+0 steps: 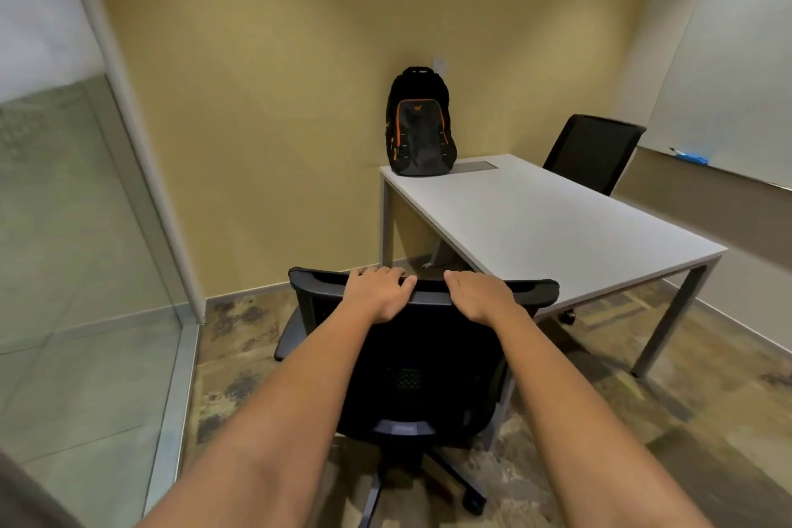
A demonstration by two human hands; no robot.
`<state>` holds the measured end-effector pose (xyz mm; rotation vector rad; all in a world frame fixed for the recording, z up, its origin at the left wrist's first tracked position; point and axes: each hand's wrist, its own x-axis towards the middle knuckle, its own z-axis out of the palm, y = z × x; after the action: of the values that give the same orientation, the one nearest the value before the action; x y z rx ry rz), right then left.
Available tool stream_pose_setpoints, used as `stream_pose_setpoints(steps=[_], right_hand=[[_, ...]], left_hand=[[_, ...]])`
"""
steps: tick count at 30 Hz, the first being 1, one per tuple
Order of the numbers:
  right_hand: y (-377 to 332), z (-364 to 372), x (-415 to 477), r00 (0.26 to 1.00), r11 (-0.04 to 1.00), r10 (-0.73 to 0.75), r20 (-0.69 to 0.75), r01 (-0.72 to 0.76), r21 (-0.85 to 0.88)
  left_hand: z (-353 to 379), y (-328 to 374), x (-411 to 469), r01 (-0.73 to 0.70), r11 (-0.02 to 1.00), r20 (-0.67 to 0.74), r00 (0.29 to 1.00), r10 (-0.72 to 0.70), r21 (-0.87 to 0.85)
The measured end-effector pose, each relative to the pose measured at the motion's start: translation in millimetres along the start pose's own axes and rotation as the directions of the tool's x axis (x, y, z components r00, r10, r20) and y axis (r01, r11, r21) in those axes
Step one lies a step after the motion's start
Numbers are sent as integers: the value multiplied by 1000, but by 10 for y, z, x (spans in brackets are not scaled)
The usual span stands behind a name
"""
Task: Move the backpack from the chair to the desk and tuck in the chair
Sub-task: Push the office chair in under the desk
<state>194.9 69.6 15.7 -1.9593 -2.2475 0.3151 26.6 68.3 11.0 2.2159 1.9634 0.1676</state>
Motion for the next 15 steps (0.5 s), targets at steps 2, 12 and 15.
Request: stream_pose_setpoints(steps=[2, 12, 15], right_hand=[[1, 11, 37, 1000, 1000, 29, 0, -29, 12], [45, 122, 177, 1000, 997, 9, -10, -9, -72], [-3, 127, 191, 1000, 999, 15, -2, -15, -35]], left_hand=[[-16, 1, 30, 4, 1000, 44, 999, -5, 13], [-37, -46, 128, 19, 1000, 56, 998, -19, -11], [-45, -101, 148, 33, 999, 48, 998, -32, -14]])
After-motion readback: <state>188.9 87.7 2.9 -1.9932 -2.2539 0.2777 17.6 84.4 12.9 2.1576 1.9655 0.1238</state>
